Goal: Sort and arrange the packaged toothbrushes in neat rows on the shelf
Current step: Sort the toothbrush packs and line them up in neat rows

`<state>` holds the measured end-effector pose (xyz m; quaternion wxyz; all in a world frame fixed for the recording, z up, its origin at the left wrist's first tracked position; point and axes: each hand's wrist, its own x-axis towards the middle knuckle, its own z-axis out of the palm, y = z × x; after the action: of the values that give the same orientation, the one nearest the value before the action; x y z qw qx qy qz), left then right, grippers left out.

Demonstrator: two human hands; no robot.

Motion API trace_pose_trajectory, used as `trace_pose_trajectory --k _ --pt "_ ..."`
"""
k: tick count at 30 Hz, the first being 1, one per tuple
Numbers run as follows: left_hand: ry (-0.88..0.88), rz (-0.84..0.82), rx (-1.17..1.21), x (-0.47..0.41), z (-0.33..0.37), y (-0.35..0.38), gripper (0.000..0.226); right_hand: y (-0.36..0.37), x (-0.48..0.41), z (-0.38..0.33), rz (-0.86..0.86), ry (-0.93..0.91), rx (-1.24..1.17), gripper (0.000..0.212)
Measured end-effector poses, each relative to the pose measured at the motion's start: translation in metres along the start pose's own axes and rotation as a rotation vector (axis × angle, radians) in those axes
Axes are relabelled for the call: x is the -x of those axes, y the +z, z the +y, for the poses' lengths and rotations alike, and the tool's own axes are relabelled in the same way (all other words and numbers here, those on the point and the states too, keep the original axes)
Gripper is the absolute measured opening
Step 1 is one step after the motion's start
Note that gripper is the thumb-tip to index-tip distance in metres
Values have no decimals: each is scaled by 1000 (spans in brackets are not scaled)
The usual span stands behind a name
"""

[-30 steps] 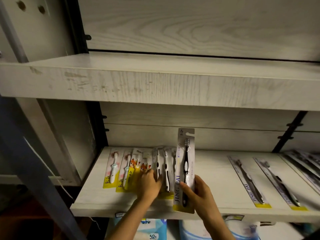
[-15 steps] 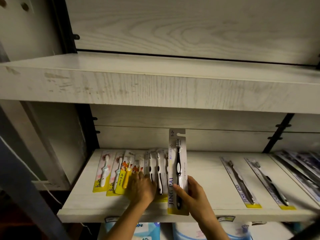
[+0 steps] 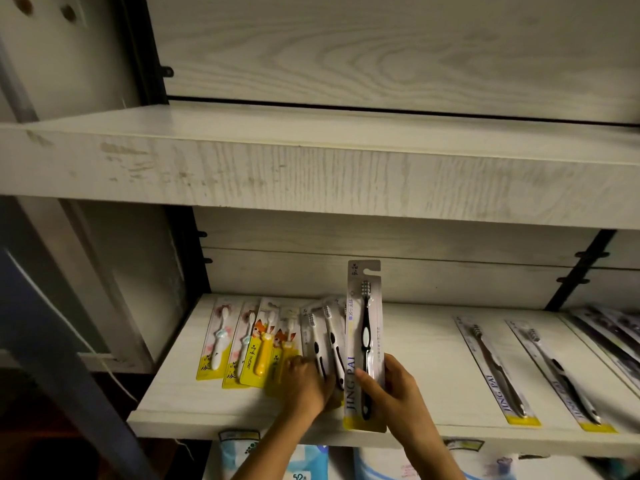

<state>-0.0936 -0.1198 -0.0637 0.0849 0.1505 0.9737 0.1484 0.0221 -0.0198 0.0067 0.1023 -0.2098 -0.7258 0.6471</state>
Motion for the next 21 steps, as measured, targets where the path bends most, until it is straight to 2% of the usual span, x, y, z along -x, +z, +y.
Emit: trace_pose_trajectory --k 3,7,11,16,19,21 --pt "-96 -37 185 -5 3 3 47 -1 -1 0 0 -3 2 20" --pt "-206 -126 446 -10 10 -3 86 -3 -2 0 -4 5 0 19" --pt "-302 -225 522 -20 10 -6 107 -5 -1 0 -10 9 -9 21" --pt "-349 -198 554 -19 7 -6 98 -7 -3 1 -19 10 -23 24" --pt "-309 -152 522 -18 5 -6 100 -7 -3 3 -28 10 -27 24" --pt "-300 -135 545 -17 5 -5 87 -7 -3 3 -31 9 -18 23"
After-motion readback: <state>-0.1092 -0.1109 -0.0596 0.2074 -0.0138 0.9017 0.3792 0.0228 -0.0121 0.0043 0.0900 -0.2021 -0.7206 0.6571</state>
